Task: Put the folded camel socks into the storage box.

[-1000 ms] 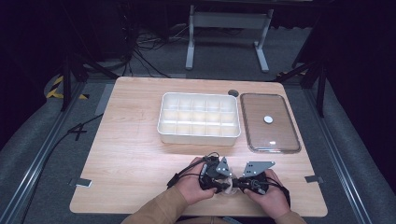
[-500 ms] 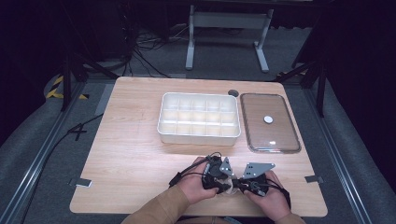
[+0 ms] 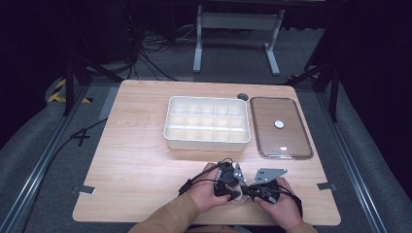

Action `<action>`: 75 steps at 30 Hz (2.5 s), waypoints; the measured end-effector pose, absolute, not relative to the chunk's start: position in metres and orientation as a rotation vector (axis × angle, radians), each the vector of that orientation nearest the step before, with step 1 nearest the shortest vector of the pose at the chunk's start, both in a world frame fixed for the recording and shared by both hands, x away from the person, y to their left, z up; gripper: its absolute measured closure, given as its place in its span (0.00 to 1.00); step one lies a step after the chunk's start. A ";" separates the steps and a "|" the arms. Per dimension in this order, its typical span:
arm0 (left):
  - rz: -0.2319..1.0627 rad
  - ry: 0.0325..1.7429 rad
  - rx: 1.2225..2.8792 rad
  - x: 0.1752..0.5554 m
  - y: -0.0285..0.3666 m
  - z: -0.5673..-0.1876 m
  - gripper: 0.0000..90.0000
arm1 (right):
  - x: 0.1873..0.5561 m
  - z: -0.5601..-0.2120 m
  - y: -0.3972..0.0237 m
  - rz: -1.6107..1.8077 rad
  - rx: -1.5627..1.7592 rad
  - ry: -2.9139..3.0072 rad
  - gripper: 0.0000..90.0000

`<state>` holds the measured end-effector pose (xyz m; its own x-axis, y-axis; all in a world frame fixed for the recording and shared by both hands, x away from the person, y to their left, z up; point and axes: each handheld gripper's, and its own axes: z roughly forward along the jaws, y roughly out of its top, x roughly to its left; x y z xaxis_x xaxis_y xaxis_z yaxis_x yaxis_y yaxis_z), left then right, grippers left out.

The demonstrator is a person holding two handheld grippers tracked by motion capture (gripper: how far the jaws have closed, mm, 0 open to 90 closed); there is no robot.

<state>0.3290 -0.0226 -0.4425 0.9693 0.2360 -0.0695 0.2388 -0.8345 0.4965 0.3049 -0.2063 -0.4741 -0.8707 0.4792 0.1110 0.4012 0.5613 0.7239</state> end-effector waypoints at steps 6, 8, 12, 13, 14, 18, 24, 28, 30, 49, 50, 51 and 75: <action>-0.026 0.350 2.600 0.331 -0.023 -0.442 0.69 | 0.300 -0.469 -0.204 1.143 0.777 2.668 0.95; -0.034 0.357 2.594 0.332 -0.022 -0.443 0.69 | 0.300 -0.465 -0.208 1.123 0.791 2.659 0.90; -0.021 0.347 2.594 0.333 -0.023 -0.443 0.69 | 0.296 -0.455 -0.220 1.124 0.810 2.640 0.94; -0.021 0.346 2.592 0.333 -0.023 -0.443 0.69 | 0.295 -0.452 -0.222 1.127 0.809 2.634 0.95; -0.021 0.345 2.591 0.333 -0.023 -0.443 0.69 | 0.295 -0.450 -0.223 1.132 0.809 2.630 0.96; -0.021 0.338 2.578 0.333 -0.022 -0.444 0.68 | 0.292 -0.439 -0.221 1.216 0.771 2.583 0.99; -0.018 0.346 2.557 0.332 -0.020 -0.445 0.68 | 0.296 -0.441 -0.208 1.282 0.758 2.574 0.99; -0.006 0.345 2.551 0.332 -0.018 -0.445 0.65 | 0.301 -0.449 -0.202 1.267 0.764 2.602 0.99; 0.004 0.337 2.551 0.331 -0.017 -0.445 0.61 | 0.302 -0.453 -0.203 1.235 0.775 2.616 0.99; 0.010 0.367 2.526 0.327 -0.011 -0.453 0.36 | 0.307 -0.464 -0.213 1.151 0.811 2.705 0.99; 0.004 0.380 2.523 0.326 -0.011 -0.454 0.36 | 0.307 -0.464 -0.214 1.141 0.819 2.709 0.99; 0.004 0.383 2.523 0.326 -0.012 -0.454 0.36 | 0.308 -0.465 -0.215 1.152 0.840 2.715 0.99; 0.128 0.363 2.543 0.321 -0.014 -0.458 0.33 | 0.316 -0.463 -0.213 1.068 0.826 2.676 0.99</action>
<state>0.3211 -0.0137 -0.4581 0.9588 0.2836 0.0143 0.2301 -0.8055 0.5461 0.3156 -0.2131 -0.4625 -0.8385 0.5408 0.0669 0.4381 0.5961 0.6728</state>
